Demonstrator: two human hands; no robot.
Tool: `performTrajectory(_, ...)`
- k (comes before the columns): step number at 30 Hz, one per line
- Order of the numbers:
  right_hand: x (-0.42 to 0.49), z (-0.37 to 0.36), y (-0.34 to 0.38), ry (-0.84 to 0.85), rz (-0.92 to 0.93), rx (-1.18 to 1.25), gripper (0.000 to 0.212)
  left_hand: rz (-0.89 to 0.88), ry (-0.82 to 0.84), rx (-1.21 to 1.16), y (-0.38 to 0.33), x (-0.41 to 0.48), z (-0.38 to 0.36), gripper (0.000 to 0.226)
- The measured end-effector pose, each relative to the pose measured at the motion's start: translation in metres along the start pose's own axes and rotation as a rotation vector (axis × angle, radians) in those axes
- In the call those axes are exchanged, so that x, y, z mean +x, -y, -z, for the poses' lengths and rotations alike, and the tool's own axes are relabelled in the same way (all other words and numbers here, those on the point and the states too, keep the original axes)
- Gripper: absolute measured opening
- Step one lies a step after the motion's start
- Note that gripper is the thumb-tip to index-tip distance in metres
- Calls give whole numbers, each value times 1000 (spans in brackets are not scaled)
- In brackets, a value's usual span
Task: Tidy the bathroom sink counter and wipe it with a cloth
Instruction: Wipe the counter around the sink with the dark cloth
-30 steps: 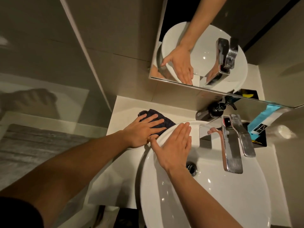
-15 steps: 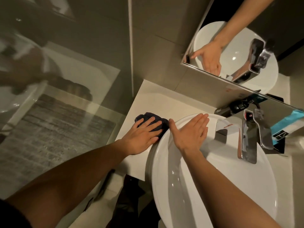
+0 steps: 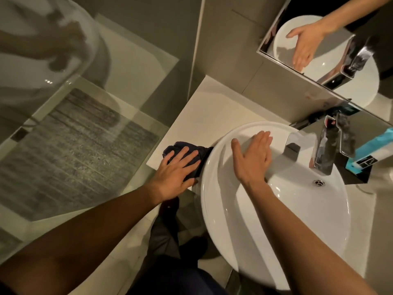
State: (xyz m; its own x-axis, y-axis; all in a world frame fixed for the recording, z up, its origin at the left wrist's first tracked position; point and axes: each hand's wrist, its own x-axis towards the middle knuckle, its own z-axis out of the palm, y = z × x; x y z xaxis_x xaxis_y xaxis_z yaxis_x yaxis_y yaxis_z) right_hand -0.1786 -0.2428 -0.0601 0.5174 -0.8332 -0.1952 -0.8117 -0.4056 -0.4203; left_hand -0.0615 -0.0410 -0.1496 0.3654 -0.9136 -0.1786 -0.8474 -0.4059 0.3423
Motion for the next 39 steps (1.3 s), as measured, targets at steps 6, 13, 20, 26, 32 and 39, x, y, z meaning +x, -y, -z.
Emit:
performTrajectory(6,-75,0,-16,111,33,148,80,92,-212,-133,-33,-41,-15,36)
performTrajectory(13,-144,48,-49,389,-6,486,61,549,-104,-1071,-85,-93,30,23)
performTrajectory(20,-172,105,-83,570,-59,922,62,447,-42,-2173,-151,-138,123,47)
performTrajectory(26,-189,181,-105,513,-51,1231,52,305,414,-2349,-249,-94,135,66)
performTrajectory(32,-200,200,-185,-12,-252,1367,27,306,796,-2168,-339,-30,116,67)
performTrajectory(39,-189,210,-275,-355,-486,1285,11,433,987,-1888,-429,41,87,49)
